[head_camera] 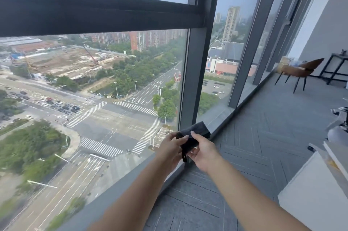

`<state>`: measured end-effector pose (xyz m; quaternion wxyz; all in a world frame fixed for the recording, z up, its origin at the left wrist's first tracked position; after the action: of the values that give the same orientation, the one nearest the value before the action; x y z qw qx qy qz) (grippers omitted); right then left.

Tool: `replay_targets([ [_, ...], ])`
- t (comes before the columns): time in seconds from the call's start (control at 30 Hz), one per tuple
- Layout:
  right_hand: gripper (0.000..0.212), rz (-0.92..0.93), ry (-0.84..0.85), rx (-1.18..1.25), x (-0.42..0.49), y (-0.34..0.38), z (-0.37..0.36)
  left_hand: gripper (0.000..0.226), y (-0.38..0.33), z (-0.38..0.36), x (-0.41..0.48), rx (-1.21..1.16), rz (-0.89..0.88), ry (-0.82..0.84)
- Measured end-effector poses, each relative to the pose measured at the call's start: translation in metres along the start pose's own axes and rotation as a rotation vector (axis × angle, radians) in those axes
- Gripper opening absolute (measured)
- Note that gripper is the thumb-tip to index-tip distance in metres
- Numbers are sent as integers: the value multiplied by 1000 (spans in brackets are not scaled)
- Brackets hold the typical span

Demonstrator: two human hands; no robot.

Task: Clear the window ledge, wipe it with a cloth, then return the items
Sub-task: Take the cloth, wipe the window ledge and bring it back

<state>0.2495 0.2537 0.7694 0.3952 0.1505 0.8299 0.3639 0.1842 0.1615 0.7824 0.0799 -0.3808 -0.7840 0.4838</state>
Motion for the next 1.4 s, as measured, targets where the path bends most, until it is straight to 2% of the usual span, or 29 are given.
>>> replay_targets([
  [0.1, 39, 2, -52, -38, 86, 23, -4, 30, 9, 0, 82, 161, -40, -100],
  [0.27, 41, -39, -21, -156, 215, 65, -16, 17, 2, 4, 213, 468, -115, -185],
  [0.37, 42, 67, -23, -271, 279, 84, -23, 21, 2, 16, 277, 600, -181, -218],
  [0.47, 41, 140, -19, -390, 346, 73, -18, 34, 24, 39, 328, 762, -291, -258],
  [0.57, 32, 129, 29, -469, 417, 35, 0, 34, 78, 74, 375, 923, -408, -277],
  [0.67, 26, -8, 67, -510, 499, -32, 40, 30, 165, 121, 419, 951, -462, -256],
  [0.77, 24, -172, 45, -463, 573, -116, 95, 20, 271, 178, 454, 975, -380, -253],
  [0.87, 17, -247, -4, -457, 634, -180, 140, 24, 363, 229, 494, 1038, -261, -199],
  [1.0, 31, -260, 3, -522, 722, -239, 186, 38, 444, 282, 549, 1127, -221, -125],
  [1.23, 13, -230, -1, -689, 807, -338, 256, 37, 573, 343, 592, 1158, -87, 29],
  [1.4, 20, -154, -58, -839, 859, -351, 264, 40, 596, 360, 619, 1020, 11, 71],
])
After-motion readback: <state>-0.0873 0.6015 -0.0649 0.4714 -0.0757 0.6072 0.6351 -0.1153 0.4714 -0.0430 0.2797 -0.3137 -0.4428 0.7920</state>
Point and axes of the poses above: each hand's wrist, its own x-axis towards the middle knuckle, its own z-axis out of the back of the hand, y = z × x, the point moved 5 cm from there along x, towards the middle knuckle, and after that the axes turned 6 degrees about -z, right-handed, at the moved point
